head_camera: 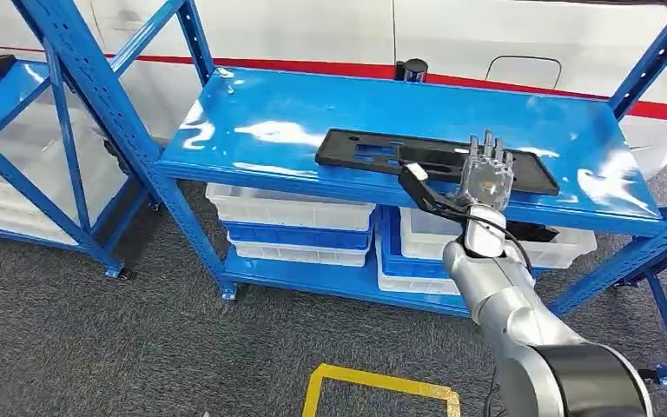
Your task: Take the parts from the cabinet and place them on the table.
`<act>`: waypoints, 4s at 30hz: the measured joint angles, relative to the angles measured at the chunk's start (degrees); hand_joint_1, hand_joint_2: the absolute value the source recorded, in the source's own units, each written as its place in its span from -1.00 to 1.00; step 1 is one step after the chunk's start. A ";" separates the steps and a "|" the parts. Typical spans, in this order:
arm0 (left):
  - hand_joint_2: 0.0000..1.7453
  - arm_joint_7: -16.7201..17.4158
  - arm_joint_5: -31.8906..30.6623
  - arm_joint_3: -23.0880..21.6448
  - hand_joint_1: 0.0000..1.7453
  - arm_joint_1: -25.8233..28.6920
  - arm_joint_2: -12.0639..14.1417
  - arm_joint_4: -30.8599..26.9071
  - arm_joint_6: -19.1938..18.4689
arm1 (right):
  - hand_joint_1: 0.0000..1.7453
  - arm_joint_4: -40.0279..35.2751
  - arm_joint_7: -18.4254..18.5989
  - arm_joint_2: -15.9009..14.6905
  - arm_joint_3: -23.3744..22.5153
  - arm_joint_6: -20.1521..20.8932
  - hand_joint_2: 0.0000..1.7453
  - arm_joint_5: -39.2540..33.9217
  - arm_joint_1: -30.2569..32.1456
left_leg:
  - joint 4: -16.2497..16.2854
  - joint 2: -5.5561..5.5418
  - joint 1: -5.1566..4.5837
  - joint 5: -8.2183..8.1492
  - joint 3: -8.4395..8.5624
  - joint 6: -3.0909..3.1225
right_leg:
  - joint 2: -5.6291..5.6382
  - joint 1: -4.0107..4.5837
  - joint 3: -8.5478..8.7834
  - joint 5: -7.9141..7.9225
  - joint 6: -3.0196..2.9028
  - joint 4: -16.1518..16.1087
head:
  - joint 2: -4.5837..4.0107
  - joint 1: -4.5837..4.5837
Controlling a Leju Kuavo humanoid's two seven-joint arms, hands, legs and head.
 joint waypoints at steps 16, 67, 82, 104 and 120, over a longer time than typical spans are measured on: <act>-1.00 -0.11 -0.02 -0.02 -1.00 0.00 -0.02 0.02 -0.13 | -1.00 -0.31 -0.68 -0.22 -0.13 -0.18 1.00 0.00 -1.52 | 0.00 0.00 0.00 0.00 0.00 0.00 | 0.00 0.00 0.00 0.00 0.00 0.00 | 0.00 0.00; -1.00 -0.50 -0.11 -0.07 -1.00 -0.77 -0.50 0.02 -1.66 | -1.00 0.50 -0.46 0.31 -0.79 0.55 1.00 0.00 0.37 | -0.41 -0.06 -0.26 0.71 -0.50 0.46 | -0.03 -0.10 -0.09 0.78 0.84 -0.88 | 0.00 0.11; -1.00 -0.26 -0.70 -0.15 -1.00 -0.91 -0.52 0.02 -2.12 | -1.00 0.48 -0.37 -0.76 -1.27 0.55 1.00 0.00 0.40 | -0.41 -0.06 -0.18 0.72 -0.50 0.46 | -0.03 -0.02 -0.07 0.78 0.84 -0.88 | 0.00 0.11; -1.00 -0.26 -0.26 -0.15 -1.00 -0.95 -0.48 0.02 -1.49 | -1.00 0.48 -0.74 -0.24 -1.36 0.83 1.00 0.00 0.49 | -0.42 -0.06 -0.18 0.72 -0.51 0.46 | -0.03 -0.01 -0.06 0.78 0.83 -0.88 | 0.00 0.11; -1.00 -0.61 -0.92 -0.18 -1.00 -0.95 -0.44 0.02 -2.03 | -1.00 0.48 -0.72 0.15 -1.33 0.92 1.00 0.00 0.69 | -0.19 -0.10 -0.66 0.51 -0.63 0.84 | -0.02 -0.69 -0.17 1.00 1.21 -1.22 | 0.00 0.09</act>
